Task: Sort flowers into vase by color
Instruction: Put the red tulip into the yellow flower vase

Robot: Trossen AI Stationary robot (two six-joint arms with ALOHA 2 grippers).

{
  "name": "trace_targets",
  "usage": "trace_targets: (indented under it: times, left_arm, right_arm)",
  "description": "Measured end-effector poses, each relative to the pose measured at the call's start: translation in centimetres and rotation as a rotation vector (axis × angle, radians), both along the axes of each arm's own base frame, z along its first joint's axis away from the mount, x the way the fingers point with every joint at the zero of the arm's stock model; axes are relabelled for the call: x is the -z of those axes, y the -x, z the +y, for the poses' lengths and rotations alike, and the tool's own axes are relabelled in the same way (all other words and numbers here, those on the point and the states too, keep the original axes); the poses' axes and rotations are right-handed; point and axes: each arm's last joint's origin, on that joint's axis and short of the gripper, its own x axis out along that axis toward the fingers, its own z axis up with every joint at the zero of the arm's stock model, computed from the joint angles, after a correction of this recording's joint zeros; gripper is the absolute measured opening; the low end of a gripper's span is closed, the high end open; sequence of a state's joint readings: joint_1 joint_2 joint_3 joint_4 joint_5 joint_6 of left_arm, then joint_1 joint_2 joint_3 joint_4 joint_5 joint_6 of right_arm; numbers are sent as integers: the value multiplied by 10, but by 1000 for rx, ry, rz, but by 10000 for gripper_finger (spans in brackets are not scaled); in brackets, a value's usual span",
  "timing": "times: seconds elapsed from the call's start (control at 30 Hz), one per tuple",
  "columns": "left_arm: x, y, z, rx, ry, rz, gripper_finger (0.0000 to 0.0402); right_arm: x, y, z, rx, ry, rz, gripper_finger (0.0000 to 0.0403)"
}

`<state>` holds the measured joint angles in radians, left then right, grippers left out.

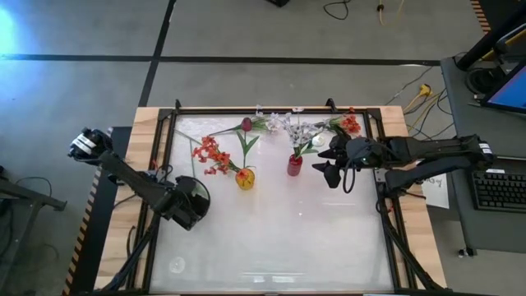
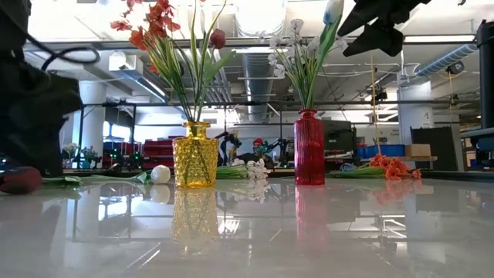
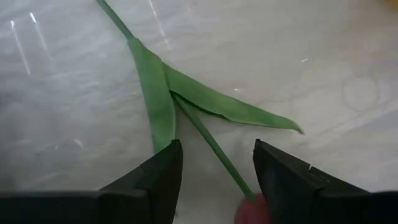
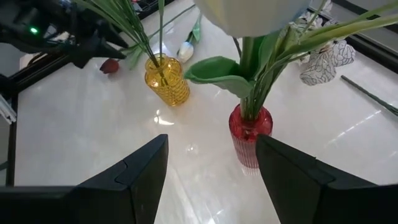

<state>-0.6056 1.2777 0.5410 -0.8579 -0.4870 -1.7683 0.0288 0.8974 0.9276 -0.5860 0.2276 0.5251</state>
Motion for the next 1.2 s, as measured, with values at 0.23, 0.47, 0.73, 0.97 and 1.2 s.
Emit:
trace_targets:
  times: [0.23,0.47,0.73,0.97,1.2]
  left_arm:
    - [18,-4,0,-10,-35,48,164]
    - [18,-13,-7,59,-27,122,104]
    - [5,-20,-15,132,-3,181,6]
    - [-16,-21,-17,150,1,314,2]
    - [-61,-28,-27,243,101,453,0]
  right_arm:
    - [0,0,0,0,1,0,233]
    - [0,0,0,0,1,0,233]
    - [0,0,1,-5,3,1,233]
    - [0,0,3,-22,11,3,233]
    - [0,0,6,-43,18,5,233]
